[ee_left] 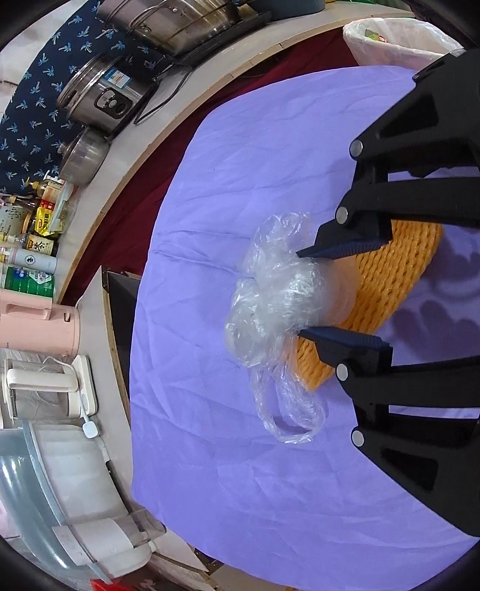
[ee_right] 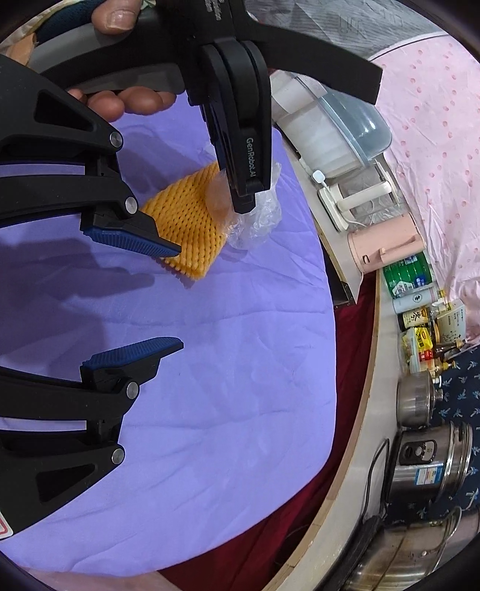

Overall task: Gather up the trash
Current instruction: 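Grasp the clear plastic bag with the left gripper while the right grasps the orange foam net, then carry the clear bag and foam net over the bin with both grippers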

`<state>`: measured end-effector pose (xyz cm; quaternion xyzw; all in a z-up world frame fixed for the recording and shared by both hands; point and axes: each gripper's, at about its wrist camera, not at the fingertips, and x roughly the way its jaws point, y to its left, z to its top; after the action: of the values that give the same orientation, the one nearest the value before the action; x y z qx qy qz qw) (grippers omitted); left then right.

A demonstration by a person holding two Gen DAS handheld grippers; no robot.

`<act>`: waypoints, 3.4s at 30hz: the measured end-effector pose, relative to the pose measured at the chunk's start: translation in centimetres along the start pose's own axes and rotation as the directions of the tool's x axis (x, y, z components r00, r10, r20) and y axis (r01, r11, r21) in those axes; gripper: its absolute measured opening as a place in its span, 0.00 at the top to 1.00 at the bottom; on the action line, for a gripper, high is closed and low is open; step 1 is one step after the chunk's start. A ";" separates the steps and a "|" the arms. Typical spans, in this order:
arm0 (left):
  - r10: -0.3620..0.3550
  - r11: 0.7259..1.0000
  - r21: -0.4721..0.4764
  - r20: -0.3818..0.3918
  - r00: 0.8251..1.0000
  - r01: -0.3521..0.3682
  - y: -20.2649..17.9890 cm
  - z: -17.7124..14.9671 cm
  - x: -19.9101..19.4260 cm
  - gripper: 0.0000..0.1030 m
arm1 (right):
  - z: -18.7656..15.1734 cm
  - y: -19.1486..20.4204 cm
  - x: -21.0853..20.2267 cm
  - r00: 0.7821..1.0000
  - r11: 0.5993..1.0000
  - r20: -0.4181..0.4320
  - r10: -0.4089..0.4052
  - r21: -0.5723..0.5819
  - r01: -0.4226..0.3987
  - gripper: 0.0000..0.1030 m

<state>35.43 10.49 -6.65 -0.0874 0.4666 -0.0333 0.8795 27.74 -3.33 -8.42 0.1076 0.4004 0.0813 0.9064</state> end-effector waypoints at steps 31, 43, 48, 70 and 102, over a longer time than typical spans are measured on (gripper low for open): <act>-0.016 1.000 -0.022 0.049 0.999 0.017 1.6 -1.8 -5.7 0.71 | -0.3 0.3 -2.2 0.998 0.998 0.014 0.053 0.025 -0.054 0.90; -0.078 0.996 0.060 0.082 0.994 0.073 -3.6 -7.4 -13.9 0.71 | -2.9 -4.0 -14.5 0.989 0.994 0.145 -0.032 0.105 0.017 0.90; -0.112 0.989 0.109 0.082 0.990 0.103 -6.6 -10.0 -16.4 0.71 | -4.4 -6.3 -18.8 0.980 0.989 0.187 -0.069 0.142 0.043 0.90; -0.224 0.933 0.298 0.036 0.974 0.204 -18.5 -17.5 -20.5 0.70 | -10.1 -16.4 -30.5 0.932 0.941 0.271 -0.240 0.301 0.154 0.90; -0.241 0.875 0.423 -0.042 0.970 0.236 -27.6 -21.3 -19.2 0.70 | -13.6 -24.7 -33.8 0.906 0.877 0.251 -0.340 0.433 0.210 0.90</act>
<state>7.63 -16.53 2.40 0.0492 0.4285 -0.2417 0.8692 -3.39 -33.22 0.15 0.2415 0.2678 -0.1511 0.9204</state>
